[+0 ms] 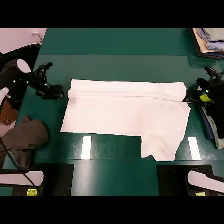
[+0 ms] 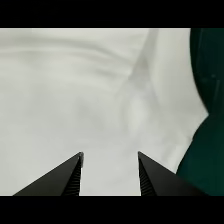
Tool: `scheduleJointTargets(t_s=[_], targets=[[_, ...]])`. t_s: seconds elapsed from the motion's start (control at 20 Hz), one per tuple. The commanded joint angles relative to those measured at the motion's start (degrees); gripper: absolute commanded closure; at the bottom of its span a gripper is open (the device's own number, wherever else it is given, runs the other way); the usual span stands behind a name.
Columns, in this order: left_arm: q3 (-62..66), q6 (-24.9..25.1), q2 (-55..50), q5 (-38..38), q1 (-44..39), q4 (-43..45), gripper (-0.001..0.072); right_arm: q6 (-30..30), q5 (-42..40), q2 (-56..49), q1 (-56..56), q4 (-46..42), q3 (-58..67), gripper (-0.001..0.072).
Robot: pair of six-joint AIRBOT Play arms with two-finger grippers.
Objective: Fold the shirts.
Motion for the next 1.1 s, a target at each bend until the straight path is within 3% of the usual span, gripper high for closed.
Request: scheduleJointTargets(t_s=[0.0, 0.25, 0.65, 0.7, 0.75, 0.8, 1.05], targets=[[-11.6, -0.1, 7.5, -0.5, 0.9, 1.0, 0.0163, -4.5, 3.0, 9.5, -5.4, 9.3, -8.0, 0.0309], [-23.9, 1.5, 10.9, 0.7, 0.9, -6.0, 0.0163, -6.6, 2.7, 17.1, -9.3, 13.6, -13.4, 0.0309], [-28.3, 1.7, 11.0, 3.0, 0.8, -11.8, 0.0189, -6.5, 2.8, 20.6, -9.3, 13.6, -13.4, 0.0309], [-28.3, 2.6, 11.5, 3.4, 0.8, -13.0, 0.0445, -6.5, 3.6, 20.6, -9.3, 13.4, -13.4, 0.0309], [-28.3, 3.2, 12.2, 3.8, 0.8, -14.0, 0.0638, -6.5, 4.6, 20.6, -9.3, 12.1, -13.4, 0.0309], [-28.3, 3.3, 13.3, 4.1, 0.8, -14.3, 0.0685, -6.4, 5.5, 20.6, -9.3, 10.3, -13.4, 0.0309], [-28.3, 3.4, 21.9, 4.3, 0.8, -13.4, 0.0685, -2.4, 11.6, 20.6, -9.3, -4.4, -19.2, 0.0293]])
